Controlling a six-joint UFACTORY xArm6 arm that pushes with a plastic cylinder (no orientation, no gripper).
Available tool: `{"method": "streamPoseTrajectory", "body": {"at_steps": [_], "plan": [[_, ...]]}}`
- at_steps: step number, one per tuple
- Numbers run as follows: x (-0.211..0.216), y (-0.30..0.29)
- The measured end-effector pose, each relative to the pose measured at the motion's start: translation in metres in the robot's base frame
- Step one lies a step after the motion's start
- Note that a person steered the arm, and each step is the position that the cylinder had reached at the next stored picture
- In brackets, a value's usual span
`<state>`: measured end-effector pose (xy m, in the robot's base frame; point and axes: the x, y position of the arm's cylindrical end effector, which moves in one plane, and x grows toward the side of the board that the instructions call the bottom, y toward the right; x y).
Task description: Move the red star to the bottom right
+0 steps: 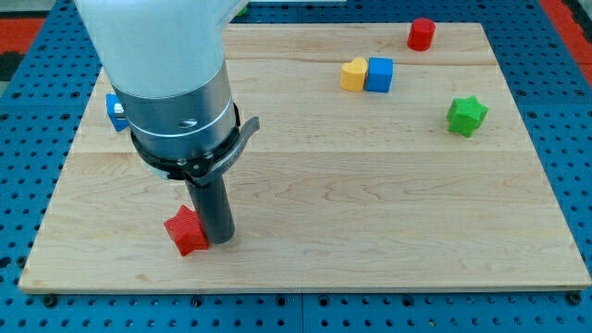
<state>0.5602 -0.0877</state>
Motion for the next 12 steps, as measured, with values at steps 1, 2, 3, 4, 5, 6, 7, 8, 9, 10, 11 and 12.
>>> {"method": "streamPoseTrajectory", "body": {"at_steps": [1, 2, 3, 4, 5, 6, 7, 8, 9, 10, 11, 12], "plan": [[0.0, -0.008], [0.001, -0.061], [0.003, -0.048], [0.003, -0.096], [0.002, -0.15], [-0.021, -0.047], [-0.064, 0.046], [-0.092, 0.021], [-0.093, -0.126], [-0.092, -0.217], [-0.084, -0.217], [-0.048, -0.216]]}}
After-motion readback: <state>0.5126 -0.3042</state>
